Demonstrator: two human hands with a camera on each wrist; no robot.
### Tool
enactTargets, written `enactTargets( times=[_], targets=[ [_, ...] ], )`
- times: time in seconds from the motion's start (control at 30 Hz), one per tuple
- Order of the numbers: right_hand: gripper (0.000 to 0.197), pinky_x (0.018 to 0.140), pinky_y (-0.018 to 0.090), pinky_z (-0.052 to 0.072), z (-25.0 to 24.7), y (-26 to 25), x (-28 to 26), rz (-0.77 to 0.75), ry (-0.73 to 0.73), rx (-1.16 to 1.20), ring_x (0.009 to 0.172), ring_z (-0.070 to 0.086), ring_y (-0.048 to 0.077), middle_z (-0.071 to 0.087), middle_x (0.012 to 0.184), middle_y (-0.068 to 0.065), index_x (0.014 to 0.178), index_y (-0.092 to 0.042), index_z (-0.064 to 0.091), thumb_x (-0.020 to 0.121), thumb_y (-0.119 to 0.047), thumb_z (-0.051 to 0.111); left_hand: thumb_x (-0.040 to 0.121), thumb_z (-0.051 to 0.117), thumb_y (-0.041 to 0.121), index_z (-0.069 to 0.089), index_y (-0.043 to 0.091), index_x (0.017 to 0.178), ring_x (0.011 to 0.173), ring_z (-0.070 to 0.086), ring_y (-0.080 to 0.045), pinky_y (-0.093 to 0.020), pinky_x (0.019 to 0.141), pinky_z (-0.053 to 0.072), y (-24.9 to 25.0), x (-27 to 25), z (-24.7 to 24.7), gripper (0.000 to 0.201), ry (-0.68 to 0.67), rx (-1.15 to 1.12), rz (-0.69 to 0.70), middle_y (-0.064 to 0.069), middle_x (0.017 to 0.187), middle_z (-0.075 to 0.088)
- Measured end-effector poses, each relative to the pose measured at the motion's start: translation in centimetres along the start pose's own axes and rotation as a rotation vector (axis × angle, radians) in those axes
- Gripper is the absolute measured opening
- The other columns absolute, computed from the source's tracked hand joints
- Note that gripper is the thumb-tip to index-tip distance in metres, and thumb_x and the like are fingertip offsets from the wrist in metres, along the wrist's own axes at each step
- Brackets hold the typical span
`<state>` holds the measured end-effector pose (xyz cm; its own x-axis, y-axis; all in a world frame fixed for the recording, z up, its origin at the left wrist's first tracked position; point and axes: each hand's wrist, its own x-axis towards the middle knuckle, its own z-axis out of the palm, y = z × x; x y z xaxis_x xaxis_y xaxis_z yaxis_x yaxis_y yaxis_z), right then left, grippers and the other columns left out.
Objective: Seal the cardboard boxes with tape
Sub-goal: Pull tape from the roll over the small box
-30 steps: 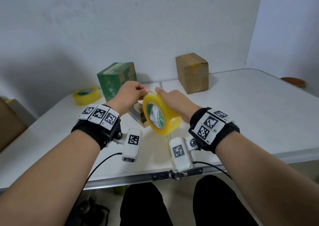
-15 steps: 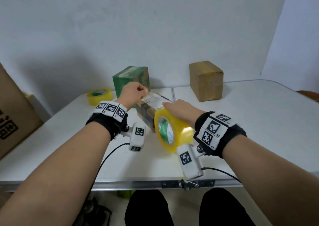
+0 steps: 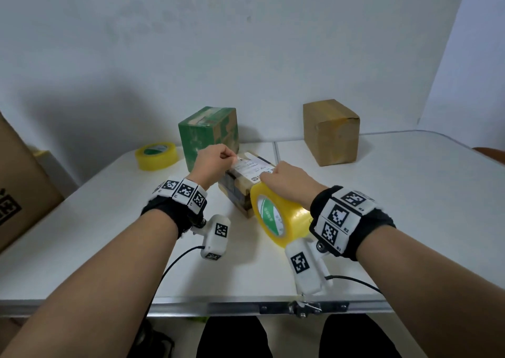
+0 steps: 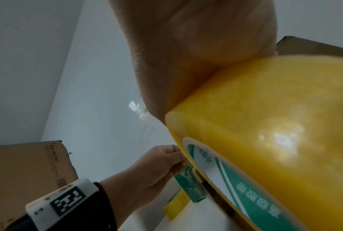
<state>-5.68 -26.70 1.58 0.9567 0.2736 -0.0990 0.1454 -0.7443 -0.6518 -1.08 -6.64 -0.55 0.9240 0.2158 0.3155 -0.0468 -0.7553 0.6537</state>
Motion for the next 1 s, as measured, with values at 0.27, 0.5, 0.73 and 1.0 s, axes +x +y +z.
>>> enactTargets(
  times=[0.27,0.5,0.73,1.0],
  targets=[
    [0.053,0.081,0.030,0.038,0.4,0.2,0.8,0.009,-0.010,-0.028,0.113,0.054,0.029,0.054,0.132,0.014,0.135,-0.007,0.044,0.096,-0.042,0.043,0.089,0.066,0.019,0.071,0.012,0.095,0.086,0.060,-0.014,-0.024,0.074,0.045,-0.4,0.4,0.5,0.010,-0.015,-0.006,0.009,0.000,0.090,0.068],
    [0.051,0.080,0.031,0.036,0.5,0.1,1.6,-0.013,-0.037,-0.060,0.096,0.047,0.022,0.053,0.129,0.012,0.135,-0.011,0.047,0.095,-0.043,0.045,0.091,0.064,0.019,0.069,0.015,0.095,0.092,0.058,-0.013,-0.023,0.079,0.043,-0.6,0.5,1.2,0.008,-0.030,0.089,0.034,-0.001,0.101,0.068],
    [0.042,0.078,0.030,0.035,0.5,0.1,1.8,-0.069,-0.066,-0.104,0.092,0.046,0.021,0.053,0.123,0.012,0.135,-0.015,0.048,0.099,-0.036,0.042,0.093,0.060,0.024,0.060,0.020,0.109,0.109,0.055,-0.022,-0.036,0.093,0.041,-1.0,0.7,1.8,0.016,-0.053,0.280,0.097,0.000,0.118,0.059],
    [0.042,0.075,0.029,0.035,0.6,-0.2,1.8,-0.064,-0.069,-0.083,0.091,0.046,0.021,0.057,0.116,0.010,0.133,-0.014,0.051,0.098,-0.036,0.043,0.103,0.042,0.025,0.055,0.026,0.127,0.106,0.056,-0.019,-0.030,0.086,0.046,-2.9,1.1,0.8,0.028,-0.178,0.107,-0.014,-0.004,0.125,0.062]
  ],
)
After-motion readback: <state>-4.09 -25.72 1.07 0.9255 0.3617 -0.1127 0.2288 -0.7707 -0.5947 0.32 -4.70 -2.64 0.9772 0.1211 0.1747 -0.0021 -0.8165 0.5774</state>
